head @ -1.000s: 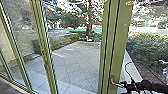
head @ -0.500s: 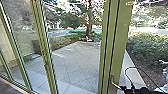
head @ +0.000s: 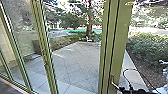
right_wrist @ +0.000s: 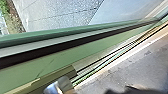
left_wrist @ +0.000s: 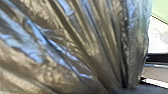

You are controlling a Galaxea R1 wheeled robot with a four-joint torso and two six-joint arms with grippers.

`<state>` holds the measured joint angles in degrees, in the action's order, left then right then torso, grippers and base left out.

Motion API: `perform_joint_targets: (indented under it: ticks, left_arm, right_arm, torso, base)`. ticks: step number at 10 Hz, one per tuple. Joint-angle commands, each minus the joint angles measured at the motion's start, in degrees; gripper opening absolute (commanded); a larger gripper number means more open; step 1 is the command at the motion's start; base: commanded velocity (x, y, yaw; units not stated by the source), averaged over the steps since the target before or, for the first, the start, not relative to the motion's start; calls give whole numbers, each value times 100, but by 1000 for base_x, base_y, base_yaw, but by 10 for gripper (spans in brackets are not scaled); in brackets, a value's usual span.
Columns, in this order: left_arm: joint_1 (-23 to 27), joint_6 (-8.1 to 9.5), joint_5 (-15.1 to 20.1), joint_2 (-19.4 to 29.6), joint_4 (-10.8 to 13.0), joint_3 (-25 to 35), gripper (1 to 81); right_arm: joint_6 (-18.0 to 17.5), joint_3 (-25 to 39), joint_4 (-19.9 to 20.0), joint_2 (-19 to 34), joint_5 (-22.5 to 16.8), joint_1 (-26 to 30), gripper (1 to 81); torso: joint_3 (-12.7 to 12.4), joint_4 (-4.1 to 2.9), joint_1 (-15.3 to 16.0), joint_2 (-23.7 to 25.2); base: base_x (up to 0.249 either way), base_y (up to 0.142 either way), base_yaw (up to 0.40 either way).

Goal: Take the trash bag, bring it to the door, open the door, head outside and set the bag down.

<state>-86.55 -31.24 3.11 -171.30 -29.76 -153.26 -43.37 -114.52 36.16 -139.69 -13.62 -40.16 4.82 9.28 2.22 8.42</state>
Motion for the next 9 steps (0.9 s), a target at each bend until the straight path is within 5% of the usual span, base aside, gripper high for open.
perform_joint_targets:
  ticks: [1, 5, 9]
  left_arm:
    - [301, -4, 436, -1, -13, 6, 10]
    - [283, -4, 454, -1, -21, 6, 10]
    - [283, 4, 463, 8, -30, -11, 10]
  right_arm:
    - [-13, 18, -320, -35, -1389, 134, 811]
    - [-22, -376, -478, -298, -1811, 292, 811]
    - [-40, -430, -399, -299, -1732, 336, 811]
  torso:
    - [0, 0, 0, 0]
    - [0, 0, 2, 0]
    - [724, 0, -7, 5]
  base:
    - [0, 0, 0]
    - [0, 0, 0]
    - [0, 0, 0]
